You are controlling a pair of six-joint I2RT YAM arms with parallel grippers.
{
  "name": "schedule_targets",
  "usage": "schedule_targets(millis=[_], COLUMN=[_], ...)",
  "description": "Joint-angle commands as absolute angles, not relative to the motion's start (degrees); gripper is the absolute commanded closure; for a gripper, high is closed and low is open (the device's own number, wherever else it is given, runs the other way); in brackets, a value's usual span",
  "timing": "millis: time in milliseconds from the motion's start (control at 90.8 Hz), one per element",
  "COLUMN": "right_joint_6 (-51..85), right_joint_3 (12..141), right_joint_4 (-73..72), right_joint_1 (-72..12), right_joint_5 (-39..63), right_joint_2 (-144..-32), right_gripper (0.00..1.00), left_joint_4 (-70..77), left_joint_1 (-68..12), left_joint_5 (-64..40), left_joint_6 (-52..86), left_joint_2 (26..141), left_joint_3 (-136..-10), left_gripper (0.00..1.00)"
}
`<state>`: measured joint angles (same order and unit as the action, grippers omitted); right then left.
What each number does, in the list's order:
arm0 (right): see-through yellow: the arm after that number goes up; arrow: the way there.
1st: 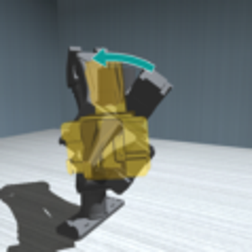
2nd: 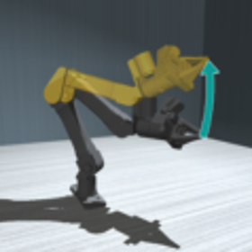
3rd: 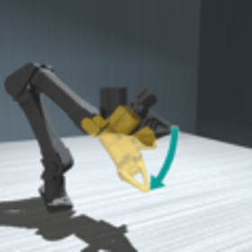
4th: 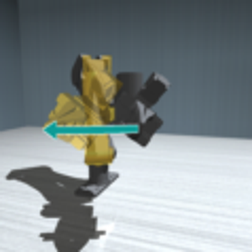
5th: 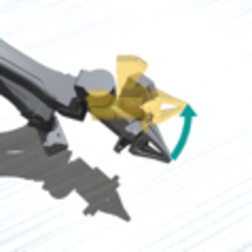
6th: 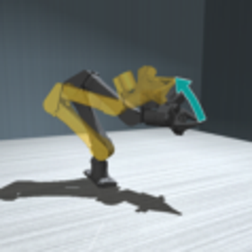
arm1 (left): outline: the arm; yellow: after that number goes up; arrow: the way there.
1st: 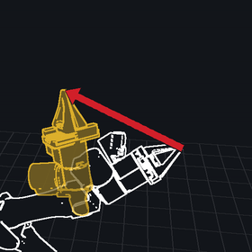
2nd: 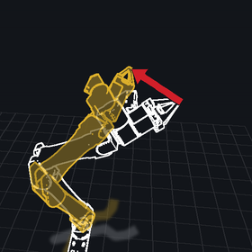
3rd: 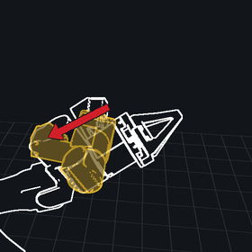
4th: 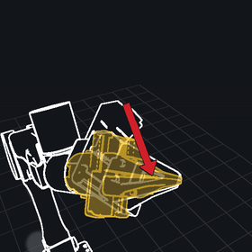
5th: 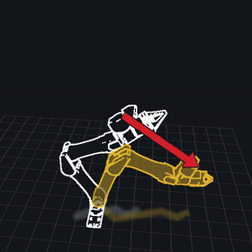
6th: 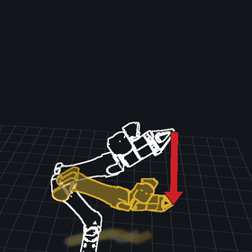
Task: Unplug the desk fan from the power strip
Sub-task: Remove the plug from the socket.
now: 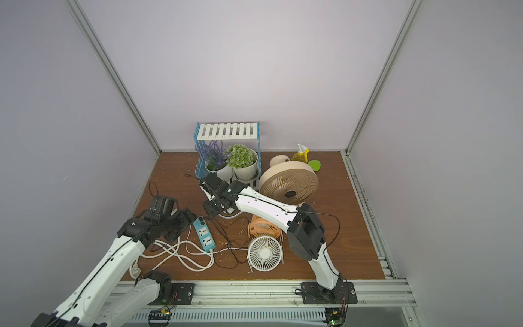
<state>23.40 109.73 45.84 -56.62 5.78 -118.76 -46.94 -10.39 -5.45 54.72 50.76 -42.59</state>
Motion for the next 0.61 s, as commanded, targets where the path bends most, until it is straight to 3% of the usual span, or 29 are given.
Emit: schedule_targets(millis=[0, 308, 594], right_joint_6=[23.2, 21.7, 24.8], right_joint_3=[114.4, 130.8, 137.8], right_joint_4=[49.4, 57.9, 59.3], right_joint_1=[-57.9, -59.4, -59.9], right_joint_5=[6.8, 7.0, 5.7], right_joint_2=[-122.0, -133.5, -139.2], right_gripper=[0.58, 0.56, 0.62], left_joint_4=[-51.0, -39.3, -31.2], left_joint_1=[-7.9, 0.9, 7.0], left_joint_5=[-5.0, -16.1, -25.1], left_joint_6=[56.2, 54.2, 57.4], left_joint_2=[51.6, 61.8, 65.7], left_joint_3=[-41.3, -39.9, -35.5], left_gripper=[0.14, 0.29, 0.40])
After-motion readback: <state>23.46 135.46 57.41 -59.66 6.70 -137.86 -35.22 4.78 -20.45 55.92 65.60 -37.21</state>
